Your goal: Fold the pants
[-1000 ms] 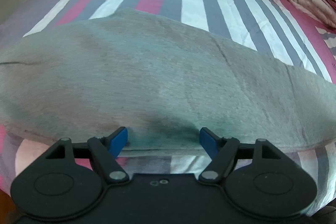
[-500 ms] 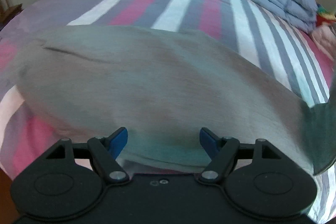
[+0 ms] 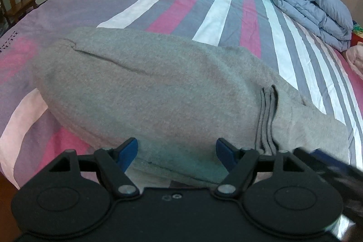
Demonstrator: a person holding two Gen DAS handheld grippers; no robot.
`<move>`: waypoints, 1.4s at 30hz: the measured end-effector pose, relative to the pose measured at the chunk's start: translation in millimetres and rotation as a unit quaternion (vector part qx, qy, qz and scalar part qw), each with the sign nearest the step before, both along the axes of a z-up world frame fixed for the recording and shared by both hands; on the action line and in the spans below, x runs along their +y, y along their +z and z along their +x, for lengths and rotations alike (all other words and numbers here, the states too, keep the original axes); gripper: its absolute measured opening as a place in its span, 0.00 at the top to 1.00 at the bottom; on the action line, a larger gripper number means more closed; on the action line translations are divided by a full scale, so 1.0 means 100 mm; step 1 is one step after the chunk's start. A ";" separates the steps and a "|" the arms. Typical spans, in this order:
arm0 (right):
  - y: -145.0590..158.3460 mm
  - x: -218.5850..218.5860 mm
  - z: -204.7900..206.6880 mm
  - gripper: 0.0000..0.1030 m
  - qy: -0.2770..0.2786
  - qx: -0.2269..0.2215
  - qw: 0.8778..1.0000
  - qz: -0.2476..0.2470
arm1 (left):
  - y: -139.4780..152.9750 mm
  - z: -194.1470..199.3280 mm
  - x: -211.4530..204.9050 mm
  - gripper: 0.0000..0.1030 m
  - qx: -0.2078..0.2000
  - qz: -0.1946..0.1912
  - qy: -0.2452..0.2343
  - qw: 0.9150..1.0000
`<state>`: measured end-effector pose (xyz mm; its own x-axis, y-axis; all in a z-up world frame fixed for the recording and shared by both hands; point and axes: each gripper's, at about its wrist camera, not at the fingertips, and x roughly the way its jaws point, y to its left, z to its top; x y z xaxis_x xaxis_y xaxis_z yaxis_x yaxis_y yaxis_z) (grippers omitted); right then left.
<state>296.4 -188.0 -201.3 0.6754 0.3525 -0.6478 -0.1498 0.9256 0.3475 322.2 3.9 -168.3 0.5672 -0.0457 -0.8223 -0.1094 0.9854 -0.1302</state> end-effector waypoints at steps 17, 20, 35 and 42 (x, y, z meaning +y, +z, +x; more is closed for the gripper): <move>-0.37 -0.35 -0.03 0.67 -0.029 -0.005 0.985 -0.173 | 0.05 -0.11 -0.06 0.33 0.011 -0.005 0.003 1.000; -0.21 -0.40 0.14 0.67 -0.072 -0.037 0.987 -0.138 | 0.10 -0.12 0.04 0.33 0.008 -0.009 0.016 1.000; -0.10 -0.19 0.15 0.67 -0.060 -0.026 0.994 -0.092 | 0.19 -0.12 1.33 0.31 0.013 -0.039 0.190 0.981; -0.39 0.07 0.20 0.66 -0.043 0.002 0.985 -0.170 | -0.05 -0.07 1.81 0.33 0.052 -0.116 0.273 0.953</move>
